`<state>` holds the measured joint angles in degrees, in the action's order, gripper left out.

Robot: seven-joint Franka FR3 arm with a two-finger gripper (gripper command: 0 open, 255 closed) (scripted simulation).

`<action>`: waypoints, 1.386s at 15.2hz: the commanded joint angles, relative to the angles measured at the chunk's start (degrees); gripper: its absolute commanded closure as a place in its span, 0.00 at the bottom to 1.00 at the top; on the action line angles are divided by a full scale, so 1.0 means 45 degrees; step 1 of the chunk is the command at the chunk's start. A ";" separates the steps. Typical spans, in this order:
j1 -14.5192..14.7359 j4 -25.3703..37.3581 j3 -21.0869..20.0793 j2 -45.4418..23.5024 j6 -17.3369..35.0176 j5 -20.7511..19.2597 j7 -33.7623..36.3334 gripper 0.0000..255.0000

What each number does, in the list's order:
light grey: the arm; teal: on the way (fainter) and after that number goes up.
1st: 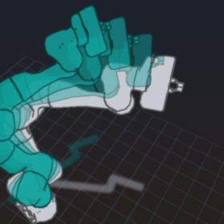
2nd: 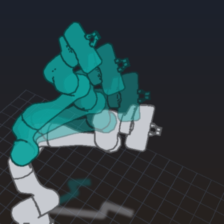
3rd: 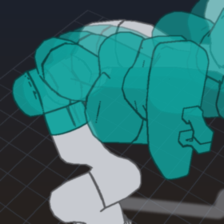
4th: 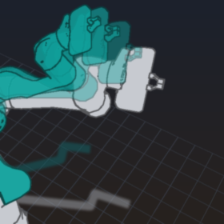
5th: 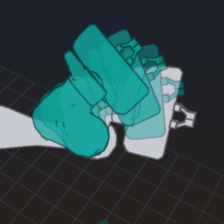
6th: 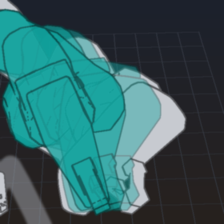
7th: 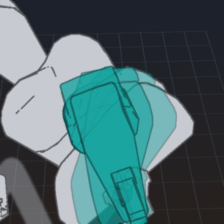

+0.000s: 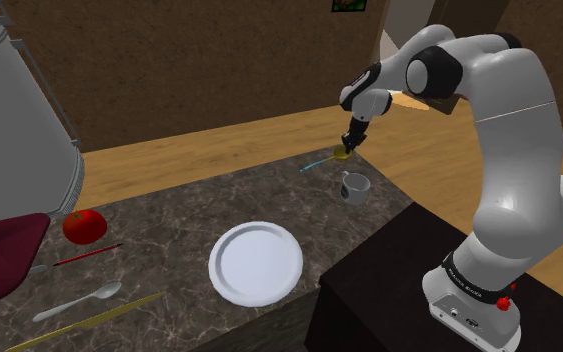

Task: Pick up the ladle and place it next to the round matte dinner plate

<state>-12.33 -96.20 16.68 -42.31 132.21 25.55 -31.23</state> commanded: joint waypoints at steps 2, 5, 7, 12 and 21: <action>0.0110 -0.0110 0.0116 0.0402 -0.0283 -0.0142 0.0139 1.00; 0.0184 -0.0153 0.0228 0.0758 -0.0586 -0.0283 0.0252 1.00; 0.0231 -0.0167 0.0300 0.0989 -0.0793 -0.0379 0.0330 1.00; 0.0339 -0.0151 0.0470 0.1538 -0.1333 -0.0621 0.0527 1.00; 0.0928 -0.0395 0.0587 0.2447 -0.1862 -0.0992 0.1276 1.00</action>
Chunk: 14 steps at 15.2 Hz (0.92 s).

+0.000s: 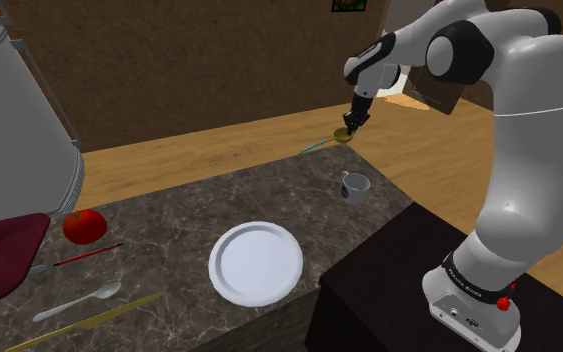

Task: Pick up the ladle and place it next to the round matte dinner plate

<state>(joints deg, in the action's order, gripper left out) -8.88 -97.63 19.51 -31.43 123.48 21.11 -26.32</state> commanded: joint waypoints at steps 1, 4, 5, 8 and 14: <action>0.0391 -0.0242 -0.0090 0.0136 0.0186 -0.0034 0.0433 1.00; 0.1067 -0.0640 -0.0241 0.0394 0.0470 -0.0111 0.1194 1.00; 0.1287 -0.0740 -0.0296 0.0460 0.0552 -0.0137 0.1454 1.00; 0.1933 -0.0948 -0.0466 0.0599 0.0766 -0.0209 0.2244 1.00; 0.3167 -0.0944 -0.0827 0.0613 0.1031 -0.0344 0.3861 1.00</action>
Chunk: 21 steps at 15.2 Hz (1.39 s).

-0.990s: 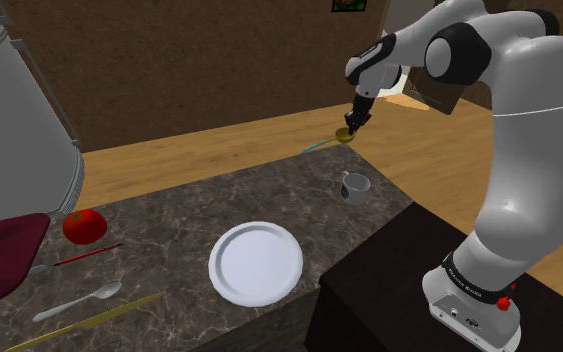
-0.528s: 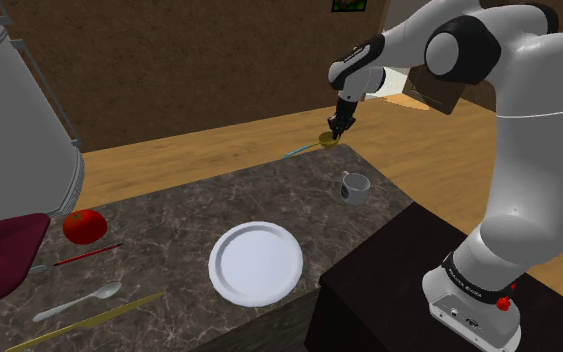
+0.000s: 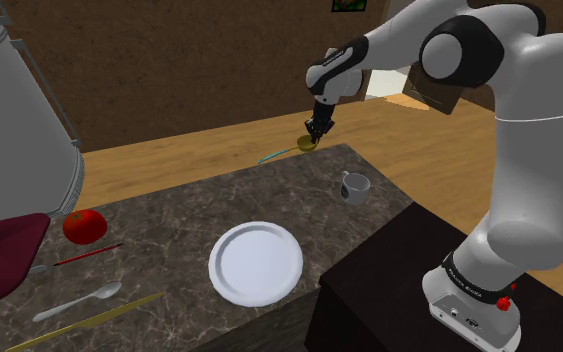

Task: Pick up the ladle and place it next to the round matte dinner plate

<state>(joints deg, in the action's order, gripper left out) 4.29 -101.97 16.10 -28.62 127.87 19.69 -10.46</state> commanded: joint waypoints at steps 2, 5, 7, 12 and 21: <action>0.0632 0.0146 -0.0192 -0.0086 0.0094 -0.0073 0.0880 1.00; 0.1202 0.0451 -0.0375 -0.0269 0.0106 -0.0143 0.1697 1.00; 0.1571 0.0735 -0.0491 -0.0441 0.0080 -0.0189 0.2240 1.00; 0.2450 0.1740 -0.0765 -0.1046 -0.0114 -0.0312 0.3586 1.00; 0.3836 0.4797 -0.1173 -0.2849 -0.1030 -0.0564 0.5955 1.00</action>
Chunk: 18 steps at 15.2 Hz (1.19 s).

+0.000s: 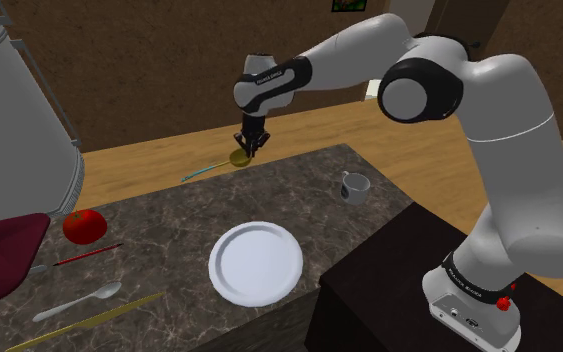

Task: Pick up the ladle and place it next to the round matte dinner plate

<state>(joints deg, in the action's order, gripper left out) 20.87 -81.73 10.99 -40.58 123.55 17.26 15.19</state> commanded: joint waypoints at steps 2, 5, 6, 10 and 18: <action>0.0414 0.1269 -0.0115 -0.0753 -0.0409 -0.0086 0.0776 1.00; 0.0675 0.2477 -0.0206 -0.1545 -0.0750 -0.0136 0.1326 1.00; 0.0671 0.2444 -0.0219 -0.1626 -0.0637 -0.0118 0.1304 1.00; 0.0651 0.2352 -0.0275 -0.1975 -0.0202 -0.0044 0.1218 1.00; 0.0593 0.2358 -0.0401 -0.2776 0.0587 0.0099 0.1060 1.00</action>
<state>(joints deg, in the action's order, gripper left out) 23.53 -70.81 9.27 -52.74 125.55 17.60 20.08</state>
